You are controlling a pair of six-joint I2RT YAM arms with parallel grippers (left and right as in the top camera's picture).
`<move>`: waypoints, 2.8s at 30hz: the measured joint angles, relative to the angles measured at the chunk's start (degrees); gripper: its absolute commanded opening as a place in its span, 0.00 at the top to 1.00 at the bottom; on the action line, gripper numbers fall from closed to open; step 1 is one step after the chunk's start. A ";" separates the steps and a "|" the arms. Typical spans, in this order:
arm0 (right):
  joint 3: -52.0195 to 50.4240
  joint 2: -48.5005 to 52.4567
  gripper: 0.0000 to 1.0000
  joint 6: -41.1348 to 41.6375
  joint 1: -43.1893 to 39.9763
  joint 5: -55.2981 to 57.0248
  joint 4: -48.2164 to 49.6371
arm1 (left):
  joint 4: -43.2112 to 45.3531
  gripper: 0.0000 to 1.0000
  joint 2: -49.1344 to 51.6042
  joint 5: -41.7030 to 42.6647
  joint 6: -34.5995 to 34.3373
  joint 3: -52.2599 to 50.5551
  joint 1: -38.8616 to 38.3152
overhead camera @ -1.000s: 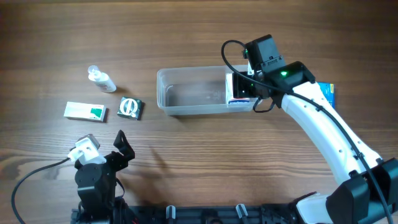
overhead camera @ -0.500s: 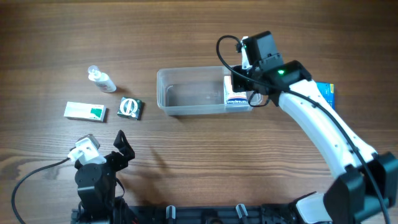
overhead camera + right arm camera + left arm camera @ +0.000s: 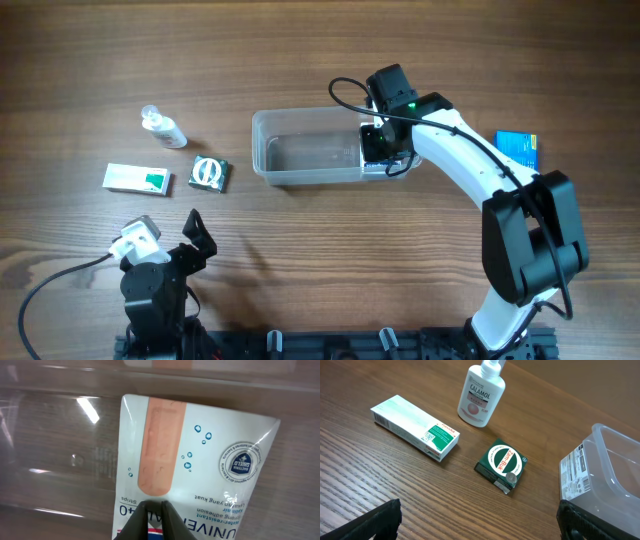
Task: Pack container
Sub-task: 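Lower the Hansaplast box into the container's right end and release, then move right gripper to the blue Vicks box and grasp it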
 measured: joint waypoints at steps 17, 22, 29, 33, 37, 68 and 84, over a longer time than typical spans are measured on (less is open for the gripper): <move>2.14 -25.77 0.76 -0.15 -1.31 2.38 -0.79 | 0.00 0.00 0.00 0.00 0.00 0.00 0.00; 2.67 -26.08 0.82 -0.20 -1.29 -0.83 -0.63 | 0.00 0.00 0.00 0.00 0.00 0.00 0.00; 0.70 -9.38 0.96 0.02 -0.42 -3.76 1.33 | 0.00 0.00 0.00 0.00 0.00 0.00 -0.02; -0.07 -3.87 0.96 -0.02 -0.42 -5.68 1.97 | 0.00 0.00 0.00 0.00 0.00 0.00 0.00; -0.07 -3.72 0.96 -0.48 -0.35 -7.21 3.80 | -0.02 0.00 0.00 0.00 0.00 0.00 0.00; -0.02 -15.54 0.60 -1.33 -1.70 -8.50 5.81 | 0.00 0.00 0.00 0.00 0.00 0.00 0.00; 0.50 -25.83 0.00 -3.32 -37.55 -2.64 -14.19 | 0.00 0.00 0.00 0.00 0.00 0.00 0.00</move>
